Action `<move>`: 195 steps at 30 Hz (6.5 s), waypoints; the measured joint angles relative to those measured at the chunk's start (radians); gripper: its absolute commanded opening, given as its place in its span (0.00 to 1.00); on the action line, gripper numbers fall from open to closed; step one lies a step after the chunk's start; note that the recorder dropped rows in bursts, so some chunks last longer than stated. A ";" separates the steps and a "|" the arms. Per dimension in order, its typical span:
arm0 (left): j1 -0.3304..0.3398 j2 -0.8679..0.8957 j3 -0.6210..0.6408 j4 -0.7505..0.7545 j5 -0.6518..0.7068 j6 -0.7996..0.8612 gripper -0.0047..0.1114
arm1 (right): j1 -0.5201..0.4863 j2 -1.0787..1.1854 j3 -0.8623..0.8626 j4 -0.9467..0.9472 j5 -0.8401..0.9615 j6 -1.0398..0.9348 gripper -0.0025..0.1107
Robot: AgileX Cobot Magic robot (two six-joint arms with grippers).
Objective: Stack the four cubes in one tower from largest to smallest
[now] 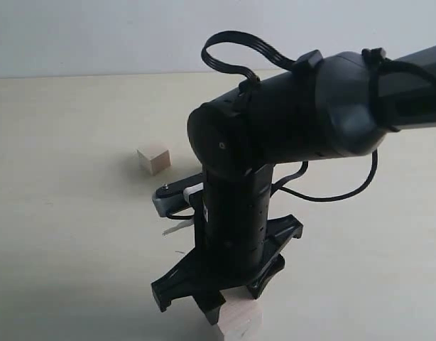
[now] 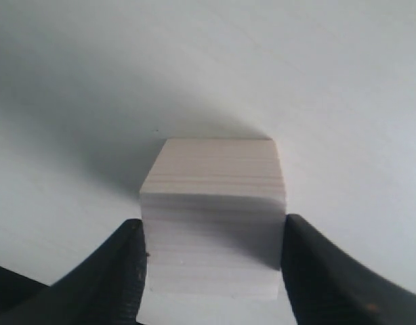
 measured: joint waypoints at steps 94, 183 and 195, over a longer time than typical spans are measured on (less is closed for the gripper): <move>-0.013 0.000 0.000 0.000 0.000 0.005 0.04 | -0.326 0.048 -0.729 -0.148 0.213 0.034 0.36; -0.013 0.000 0.000 0.000 0.000 0.005 0.04 | -0.324 0.066 -0.657 -0.116 0.181 0.051 0.43; -0.013 0.000 0.000 0.000 0.000 0.005 0.04 | -0.324 0.066 -0.657 -0.150 0.171 0.051 0.50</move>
